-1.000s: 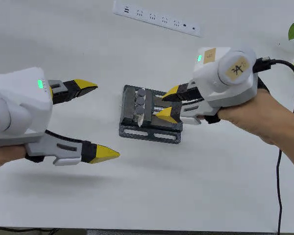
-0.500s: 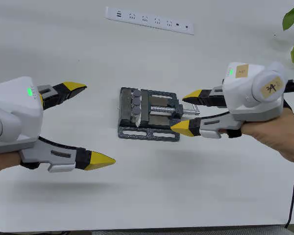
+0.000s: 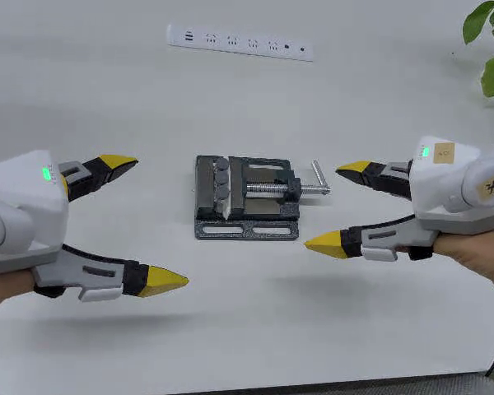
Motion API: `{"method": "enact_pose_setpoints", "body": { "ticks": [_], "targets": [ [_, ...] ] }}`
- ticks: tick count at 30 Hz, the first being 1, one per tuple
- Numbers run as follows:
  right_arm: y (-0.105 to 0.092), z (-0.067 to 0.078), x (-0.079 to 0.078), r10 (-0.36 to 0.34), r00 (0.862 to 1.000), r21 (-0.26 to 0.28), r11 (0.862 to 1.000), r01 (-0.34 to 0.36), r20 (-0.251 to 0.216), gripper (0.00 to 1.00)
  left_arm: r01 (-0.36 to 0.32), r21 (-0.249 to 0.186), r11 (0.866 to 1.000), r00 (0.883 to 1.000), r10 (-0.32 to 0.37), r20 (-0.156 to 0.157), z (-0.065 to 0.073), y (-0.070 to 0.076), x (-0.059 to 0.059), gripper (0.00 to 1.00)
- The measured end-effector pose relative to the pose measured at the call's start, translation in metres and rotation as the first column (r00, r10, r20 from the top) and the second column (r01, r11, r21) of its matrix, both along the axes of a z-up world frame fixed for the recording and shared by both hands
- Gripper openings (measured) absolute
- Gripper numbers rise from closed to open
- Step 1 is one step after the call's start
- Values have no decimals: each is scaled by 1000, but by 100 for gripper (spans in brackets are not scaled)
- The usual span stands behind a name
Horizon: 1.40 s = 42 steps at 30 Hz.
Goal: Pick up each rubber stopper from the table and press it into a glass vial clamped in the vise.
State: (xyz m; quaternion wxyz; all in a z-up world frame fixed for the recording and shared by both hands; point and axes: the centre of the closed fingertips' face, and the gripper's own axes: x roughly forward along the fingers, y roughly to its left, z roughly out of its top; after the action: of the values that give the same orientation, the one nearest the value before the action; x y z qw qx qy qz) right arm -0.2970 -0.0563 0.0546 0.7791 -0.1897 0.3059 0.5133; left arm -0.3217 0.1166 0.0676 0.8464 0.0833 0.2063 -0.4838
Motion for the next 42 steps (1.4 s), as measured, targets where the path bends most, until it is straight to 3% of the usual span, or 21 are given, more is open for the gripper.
{"method": "enact_pose_setpoints", "body": {
  "ticks": [8, 17, 42],
  "targets": [
    [-6, -5, -3, -3, 1000, 43, 999, 3, 2, 90, 0, 18, 1000, 1000, 1, -8, -6, 1, -3, 99],
    [-9, 0, -2, -9, 1000, 79, 997, 8, 18, 99, -9, 28, 1000, 1000, 10, -15, -8, 3, -4, 99],
    [-15, 9, -1, -18, 998, 93, 996, 13, 52, 98, 0, 41, 999, 1000, 0, -7, -4, 0, -9, 99]
  ]
}}
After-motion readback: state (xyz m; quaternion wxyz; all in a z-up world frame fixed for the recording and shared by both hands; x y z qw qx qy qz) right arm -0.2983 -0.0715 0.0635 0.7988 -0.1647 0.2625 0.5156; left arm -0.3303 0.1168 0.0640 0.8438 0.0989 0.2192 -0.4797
